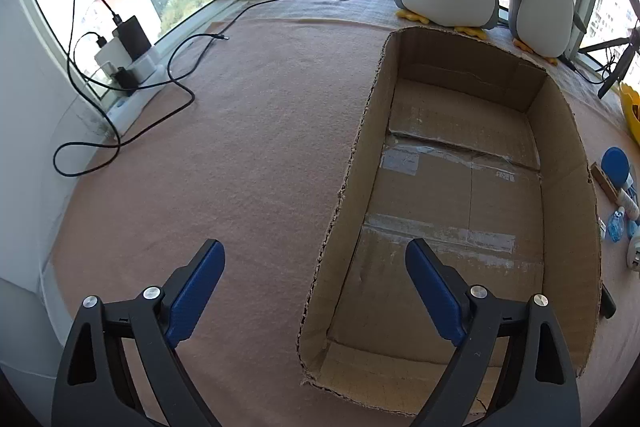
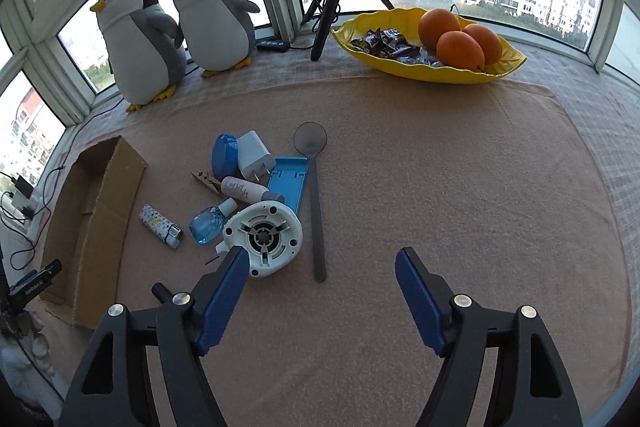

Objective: Organize rigid objects
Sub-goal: 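Move the right gripper to the white round plug adapter and close on it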

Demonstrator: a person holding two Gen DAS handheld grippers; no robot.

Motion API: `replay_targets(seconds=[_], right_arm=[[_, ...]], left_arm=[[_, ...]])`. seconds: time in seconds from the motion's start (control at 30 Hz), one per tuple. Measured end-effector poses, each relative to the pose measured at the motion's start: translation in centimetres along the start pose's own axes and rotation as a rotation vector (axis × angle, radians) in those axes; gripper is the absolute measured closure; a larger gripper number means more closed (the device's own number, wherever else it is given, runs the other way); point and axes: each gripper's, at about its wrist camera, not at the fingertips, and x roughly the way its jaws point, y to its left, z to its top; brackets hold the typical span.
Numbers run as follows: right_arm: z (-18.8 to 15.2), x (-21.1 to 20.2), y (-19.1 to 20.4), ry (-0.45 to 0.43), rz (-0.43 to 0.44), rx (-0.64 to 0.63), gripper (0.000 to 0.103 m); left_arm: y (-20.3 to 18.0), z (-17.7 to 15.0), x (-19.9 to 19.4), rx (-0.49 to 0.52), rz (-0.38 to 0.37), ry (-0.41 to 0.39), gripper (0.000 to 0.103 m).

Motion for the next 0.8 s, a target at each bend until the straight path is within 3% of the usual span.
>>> replay_targets(seconds=[0.1, 0.4, 0.6, 0.8], right_arm=[[0.4, 0.9, 0.0, 0.015, 0.002, -0.008, 0.041], [1.2, 3.7, 0.3, 0.083, 0.055, -0.017, 0.053], [1.3, 5.5, 0.4, 0.128, 0.075, -0.014, 0.062], [1.6, 6.4, 0.5, 0.148, 0.09, -0.02, 0.063]], left_arm=[[-0.1, -0.1, 0.7, 0.007, -0.001, 0.019, 0.024], [-0.6, -0.5, 2.0, 0.031, -0.002, 0.048, 0.041], [-1.0, -0.5, 2.0, 0.043, 0.0, 0.034, 0.044], [-1.1, -0.6, 2.0, 0.048, 0.003, 0.027, 0.044]])
